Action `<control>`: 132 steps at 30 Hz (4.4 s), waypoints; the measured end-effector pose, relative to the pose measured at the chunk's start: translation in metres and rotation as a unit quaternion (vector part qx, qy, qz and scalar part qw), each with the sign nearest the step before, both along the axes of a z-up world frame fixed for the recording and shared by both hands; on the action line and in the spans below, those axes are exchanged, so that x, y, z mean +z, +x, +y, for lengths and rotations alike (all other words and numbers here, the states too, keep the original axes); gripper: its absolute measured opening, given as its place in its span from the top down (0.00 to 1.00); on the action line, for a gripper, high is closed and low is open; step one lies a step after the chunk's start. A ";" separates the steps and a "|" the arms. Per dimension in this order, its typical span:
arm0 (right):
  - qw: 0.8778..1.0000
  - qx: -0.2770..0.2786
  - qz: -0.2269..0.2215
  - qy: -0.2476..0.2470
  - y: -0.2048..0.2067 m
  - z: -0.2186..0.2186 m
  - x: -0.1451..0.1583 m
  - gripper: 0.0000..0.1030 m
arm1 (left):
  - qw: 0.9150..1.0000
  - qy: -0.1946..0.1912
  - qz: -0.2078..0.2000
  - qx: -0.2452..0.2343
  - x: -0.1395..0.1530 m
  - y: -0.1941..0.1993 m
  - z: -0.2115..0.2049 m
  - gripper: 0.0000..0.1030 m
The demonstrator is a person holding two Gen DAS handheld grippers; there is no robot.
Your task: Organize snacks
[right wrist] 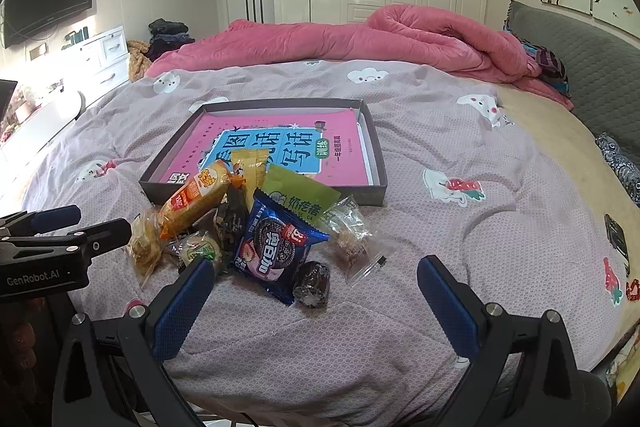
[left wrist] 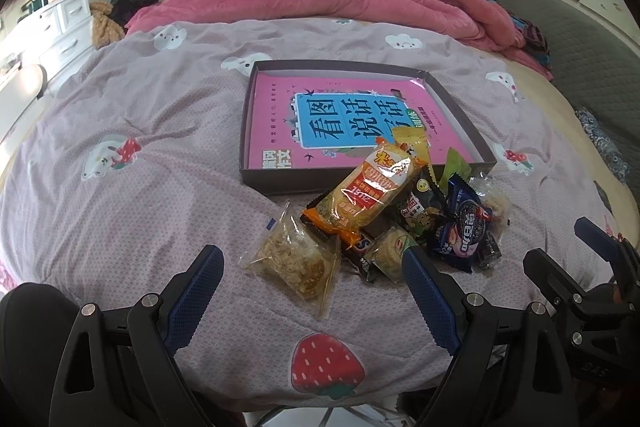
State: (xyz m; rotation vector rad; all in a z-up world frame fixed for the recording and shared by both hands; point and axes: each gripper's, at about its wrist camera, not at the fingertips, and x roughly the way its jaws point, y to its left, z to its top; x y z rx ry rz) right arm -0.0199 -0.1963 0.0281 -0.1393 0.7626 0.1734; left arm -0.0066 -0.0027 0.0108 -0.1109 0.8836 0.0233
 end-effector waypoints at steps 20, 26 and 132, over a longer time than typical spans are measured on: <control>1.000 0.000 0.003 0.000 0.002 0.000 -0.001 0.01 | 1.000 0.000 0.001 0.001 0.000 0.000 -0.001 0.11; 1.000 -0.002 0.008 0.001 0.003 0.000 -0.003 0.01 | 1.000 -0.006 0.008 0.003 -0.003 0.001 0.002 0.11; 0.988 -0.004 0.005 0.152 0.071 -0.054 0.008 0.74 | 0.996 -0.090 0.018 -0.001 -0.009 0.043 0.056 0.44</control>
